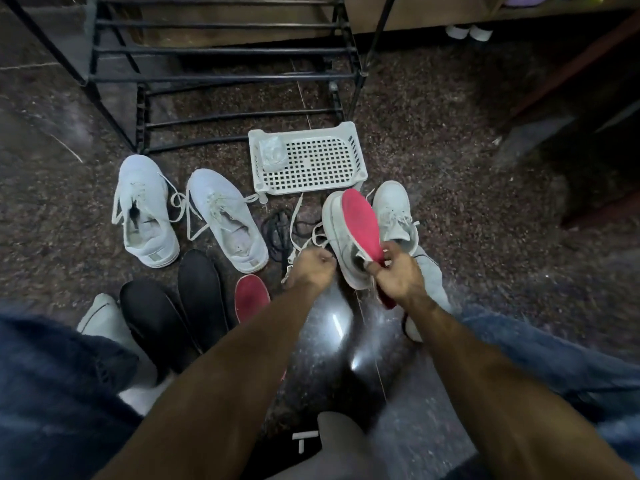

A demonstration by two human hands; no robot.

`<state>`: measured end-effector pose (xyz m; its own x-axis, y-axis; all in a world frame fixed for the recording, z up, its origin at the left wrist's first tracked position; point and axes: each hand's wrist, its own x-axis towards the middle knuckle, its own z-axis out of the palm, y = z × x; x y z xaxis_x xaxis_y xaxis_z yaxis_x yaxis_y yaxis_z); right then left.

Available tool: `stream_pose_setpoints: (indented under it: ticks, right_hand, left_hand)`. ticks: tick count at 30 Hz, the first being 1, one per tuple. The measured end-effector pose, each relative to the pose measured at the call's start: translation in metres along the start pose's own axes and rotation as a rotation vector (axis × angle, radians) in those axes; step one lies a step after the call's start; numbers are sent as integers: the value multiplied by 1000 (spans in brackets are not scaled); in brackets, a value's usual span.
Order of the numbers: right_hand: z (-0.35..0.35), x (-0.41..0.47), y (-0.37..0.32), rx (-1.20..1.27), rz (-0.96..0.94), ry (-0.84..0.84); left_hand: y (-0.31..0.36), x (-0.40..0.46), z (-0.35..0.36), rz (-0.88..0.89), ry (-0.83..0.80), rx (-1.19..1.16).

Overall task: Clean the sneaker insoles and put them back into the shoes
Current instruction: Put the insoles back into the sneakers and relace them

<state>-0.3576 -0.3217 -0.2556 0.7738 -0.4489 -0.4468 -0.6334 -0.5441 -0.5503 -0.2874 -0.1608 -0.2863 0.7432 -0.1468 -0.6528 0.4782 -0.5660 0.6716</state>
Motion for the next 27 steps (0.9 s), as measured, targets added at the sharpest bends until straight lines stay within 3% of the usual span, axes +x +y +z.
stream_pose_setpoints:
  ticks: [5, 11, 15, 20, 24, 27]
  right_hand:
    - [8, 11, 28, 156, 9, -162]
    - [30, 0, 31, 261, 34, -168]
    - [42, -13, 27, 366, 75, -211]
    - [66, -35, 22, 542, 149, -197]
    - [78, -48, 17, 590, 162, -196]
    - [83, -57, 16, 660, 188, -165]
  left_hand:
    - [27, 2, 25, -23, 27, 195]
    - [30, 19, 39, -14, 13, 526]
    - [20, 17, 31, 126, 38, 710]
    - [-14, -4, 9, 249, 100, 646]
    - [-38, -11, -3, 555, 118, 981]
    - [-40, -4, -4, 615, 64, 1142]
